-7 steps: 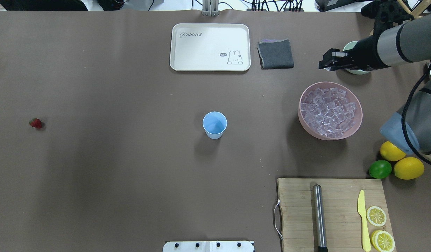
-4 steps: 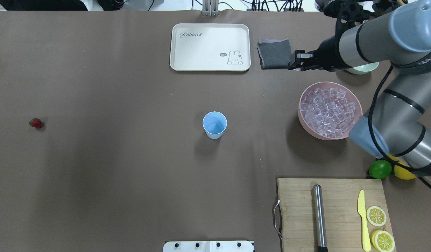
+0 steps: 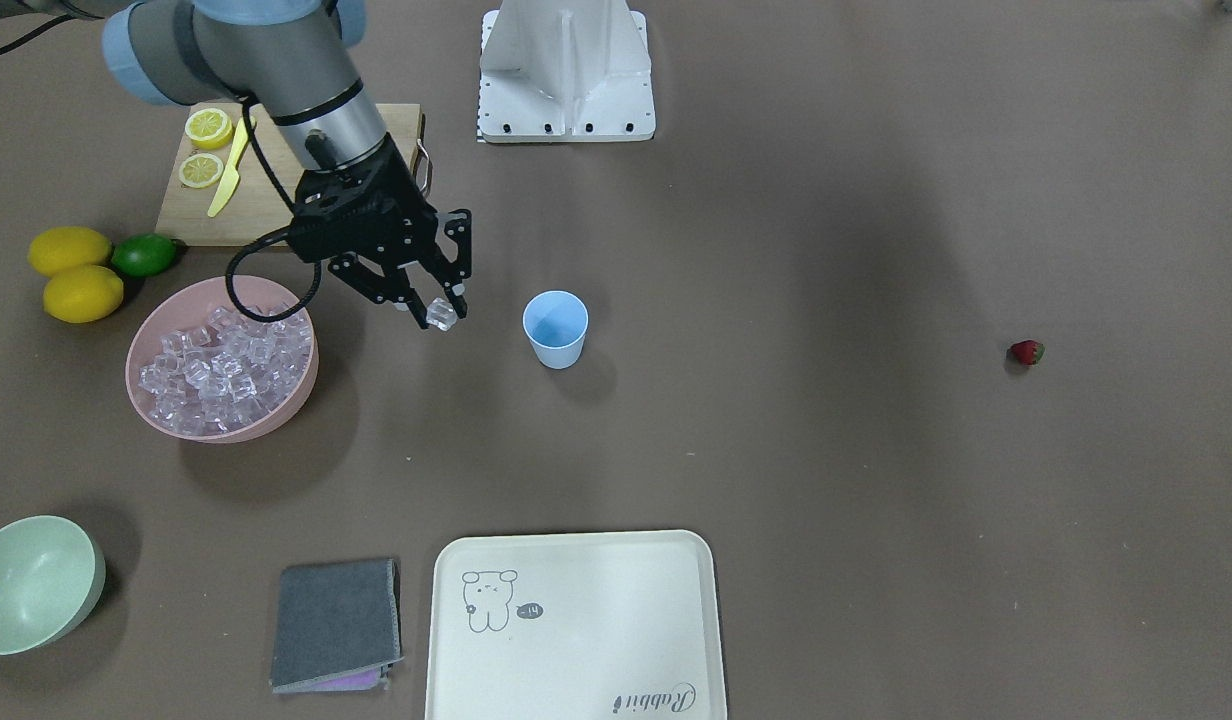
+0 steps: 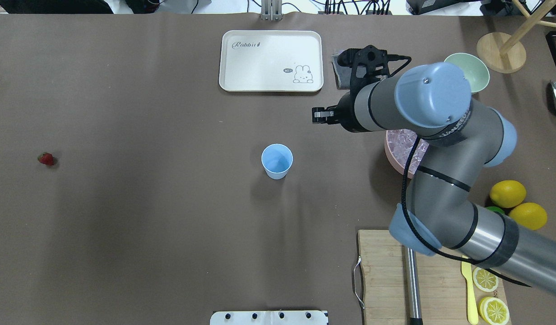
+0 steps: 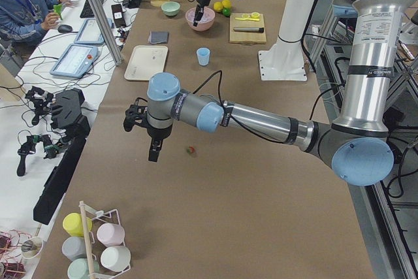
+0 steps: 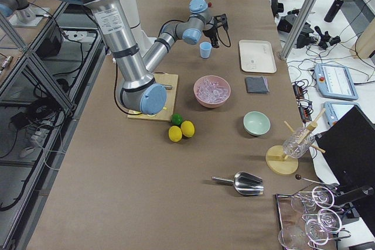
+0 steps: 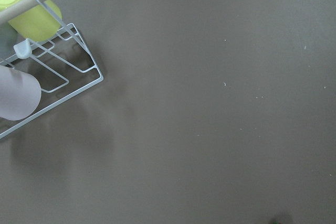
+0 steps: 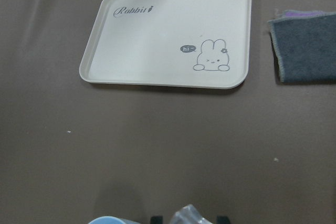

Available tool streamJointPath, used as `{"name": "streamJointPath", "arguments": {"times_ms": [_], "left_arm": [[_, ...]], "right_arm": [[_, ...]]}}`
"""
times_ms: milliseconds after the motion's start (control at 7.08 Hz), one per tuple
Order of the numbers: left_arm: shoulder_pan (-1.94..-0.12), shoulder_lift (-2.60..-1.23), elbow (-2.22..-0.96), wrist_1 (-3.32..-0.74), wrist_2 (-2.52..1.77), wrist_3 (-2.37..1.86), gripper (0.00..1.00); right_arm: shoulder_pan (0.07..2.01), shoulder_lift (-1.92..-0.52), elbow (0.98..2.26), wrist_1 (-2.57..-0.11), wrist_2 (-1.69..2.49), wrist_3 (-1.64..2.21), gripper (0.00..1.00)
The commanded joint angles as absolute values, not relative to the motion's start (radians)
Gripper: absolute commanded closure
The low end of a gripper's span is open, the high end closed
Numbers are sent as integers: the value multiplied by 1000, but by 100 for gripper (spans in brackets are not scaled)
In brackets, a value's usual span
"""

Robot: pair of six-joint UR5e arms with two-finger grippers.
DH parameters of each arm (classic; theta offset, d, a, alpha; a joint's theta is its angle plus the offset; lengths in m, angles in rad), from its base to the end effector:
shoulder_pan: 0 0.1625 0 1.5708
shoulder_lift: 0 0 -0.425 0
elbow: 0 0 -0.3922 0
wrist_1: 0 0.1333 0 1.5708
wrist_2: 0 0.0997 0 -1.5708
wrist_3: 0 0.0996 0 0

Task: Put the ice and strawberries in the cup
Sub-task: 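Carry the ice cube with the right gripper over the light-blue cup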

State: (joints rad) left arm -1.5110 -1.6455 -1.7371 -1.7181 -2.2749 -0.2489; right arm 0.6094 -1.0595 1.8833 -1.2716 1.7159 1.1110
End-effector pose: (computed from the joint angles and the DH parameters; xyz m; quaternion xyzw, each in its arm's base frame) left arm -0.0368 -0.5368 0.5252 0.1269 0.3622 -0.0207 0.9232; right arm -0.4292 -0.4446 0.1982 0.2178 -0.4882 0.0246 0.8448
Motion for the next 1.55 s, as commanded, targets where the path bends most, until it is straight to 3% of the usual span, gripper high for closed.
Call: {"name": "streamJointPath", "arguments": {"times_ms": [0, 565, 989, 1130, 1413], "left_arm": [[-1511, -1646, -1735, -1717, -2275, -250, 2], [-1511, -1644, -1724, -1718, -2278, -249, 2], [-1511, -1625, -1729, -1726, -2278, -249, 2], [-1509, -1624, -1727, -1726, -2278, -249, 2], [-1511, -1624, -1727, -1727, -2278, -249, 2]], "right_arm": [[519, -982, 1827, -1276, 1629, 1114, 100], [479, -912, 1702, -1266, 1589, 1108, 100], [445, -920, 1680, -1262, 1568, 1109, 100], [439, -922, 1681, -1261, 1569, 1109, 78], [437, -916, 1690, -1259, 1568, 1105, 54]]}}
